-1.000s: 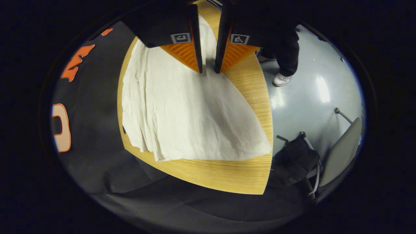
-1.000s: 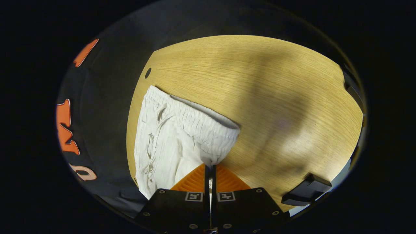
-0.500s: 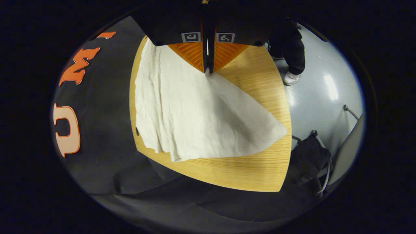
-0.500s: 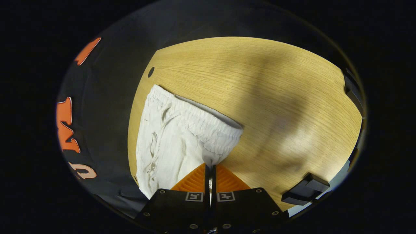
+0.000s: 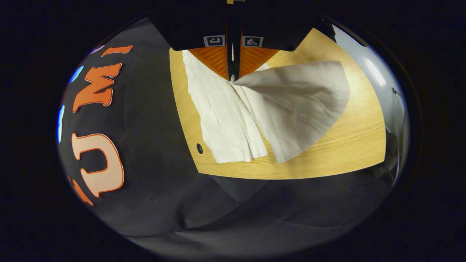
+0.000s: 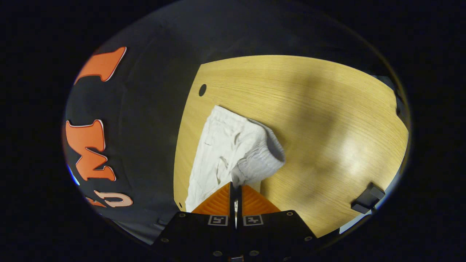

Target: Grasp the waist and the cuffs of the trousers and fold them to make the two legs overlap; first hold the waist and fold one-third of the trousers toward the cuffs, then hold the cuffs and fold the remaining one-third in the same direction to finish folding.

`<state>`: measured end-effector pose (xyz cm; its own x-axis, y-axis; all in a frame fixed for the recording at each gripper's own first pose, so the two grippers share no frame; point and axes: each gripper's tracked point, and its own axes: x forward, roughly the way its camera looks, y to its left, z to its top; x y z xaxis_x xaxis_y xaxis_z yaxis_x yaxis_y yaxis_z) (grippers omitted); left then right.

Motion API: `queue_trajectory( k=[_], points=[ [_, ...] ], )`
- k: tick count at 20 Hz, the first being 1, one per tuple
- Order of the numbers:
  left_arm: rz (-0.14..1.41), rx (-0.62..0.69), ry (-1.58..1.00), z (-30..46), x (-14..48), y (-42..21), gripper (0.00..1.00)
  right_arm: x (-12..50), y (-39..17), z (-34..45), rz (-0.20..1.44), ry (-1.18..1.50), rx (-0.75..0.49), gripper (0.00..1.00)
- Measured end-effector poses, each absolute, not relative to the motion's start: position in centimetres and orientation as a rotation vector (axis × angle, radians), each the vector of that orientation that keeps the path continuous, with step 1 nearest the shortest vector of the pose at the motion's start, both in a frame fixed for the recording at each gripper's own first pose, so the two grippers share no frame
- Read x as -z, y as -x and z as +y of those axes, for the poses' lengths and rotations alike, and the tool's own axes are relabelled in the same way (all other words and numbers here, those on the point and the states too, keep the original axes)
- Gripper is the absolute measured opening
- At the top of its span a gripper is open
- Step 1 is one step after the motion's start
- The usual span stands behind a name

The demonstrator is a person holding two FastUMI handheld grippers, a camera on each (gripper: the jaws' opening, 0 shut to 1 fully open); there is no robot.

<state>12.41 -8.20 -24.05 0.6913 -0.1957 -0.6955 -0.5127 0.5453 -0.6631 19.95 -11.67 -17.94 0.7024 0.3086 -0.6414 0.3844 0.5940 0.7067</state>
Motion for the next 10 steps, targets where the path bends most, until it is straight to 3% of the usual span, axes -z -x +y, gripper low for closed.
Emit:
queue_trajectory(
  k=[10],
  points=[
    [0.905, -0.098, 0.855, -9.0, 25.3, -31.0, 0.04, 15.0, -34.3, -6.1, 0.774, -0.837, 0.095, 0.01]
  ],
)
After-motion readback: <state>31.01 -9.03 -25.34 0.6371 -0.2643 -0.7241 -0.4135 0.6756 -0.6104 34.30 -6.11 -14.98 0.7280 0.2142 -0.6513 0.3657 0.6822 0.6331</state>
